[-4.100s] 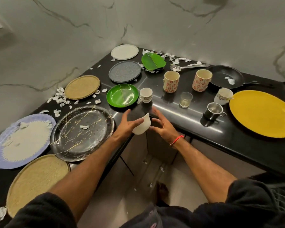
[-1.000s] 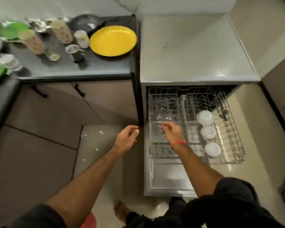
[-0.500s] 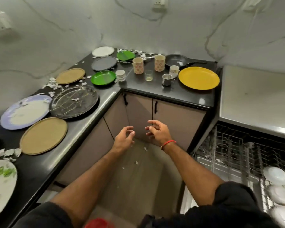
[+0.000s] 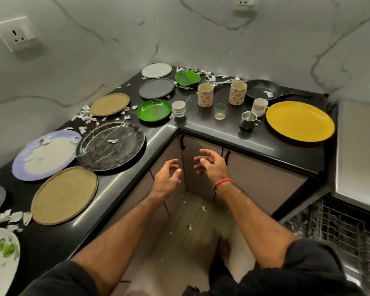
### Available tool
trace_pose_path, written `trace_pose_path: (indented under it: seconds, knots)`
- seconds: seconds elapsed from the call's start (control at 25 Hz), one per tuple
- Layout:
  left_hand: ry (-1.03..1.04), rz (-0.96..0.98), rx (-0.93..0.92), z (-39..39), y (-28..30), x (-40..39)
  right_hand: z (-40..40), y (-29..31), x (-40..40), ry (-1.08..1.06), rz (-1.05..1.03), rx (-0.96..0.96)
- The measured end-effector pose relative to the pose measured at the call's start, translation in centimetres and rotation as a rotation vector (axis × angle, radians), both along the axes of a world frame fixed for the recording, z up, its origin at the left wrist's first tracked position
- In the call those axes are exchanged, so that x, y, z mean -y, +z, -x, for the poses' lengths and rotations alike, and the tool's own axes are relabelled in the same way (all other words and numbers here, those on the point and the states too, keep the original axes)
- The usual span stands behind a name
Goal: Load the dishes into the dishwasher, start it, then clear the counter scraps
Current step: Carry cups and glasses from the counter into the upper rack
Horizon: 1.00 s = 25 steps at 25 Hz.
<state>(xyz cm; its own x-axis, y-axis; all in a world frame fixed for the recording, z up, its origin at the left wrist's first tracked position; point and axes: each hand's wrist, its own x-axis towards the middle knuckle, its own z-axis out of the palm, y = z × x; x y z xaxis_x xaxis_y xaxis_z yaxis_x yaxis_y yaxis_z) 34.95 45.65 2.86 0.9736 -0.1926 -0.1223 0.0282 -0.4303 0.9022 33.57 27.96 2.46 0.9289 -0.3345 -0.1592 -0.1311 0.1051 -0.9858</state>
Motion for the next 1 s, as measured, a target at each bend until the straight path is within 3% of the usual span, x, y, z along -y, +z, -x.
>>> trace_pose_path:
  seconds: [0.44, 0.72, 1.0]
  knots:
    - [0.135, -0.150, 0.011, -21.7, -1.6, 8.0, -16.8, 0.4, 7.9, 0.125, -0.038, -0.076]
    - [0.128, -0.474, 0.065, -31.6, -1.8, 9.1, -21.9, 0.0, 9.4, 0.098, -0.043, -0.173]
    - [-0.081, -0.665, 0.163, -38.2, -2.8, 10.2, -23.5, 0.4, 9.1, -0.003, 0.019, -0.231]
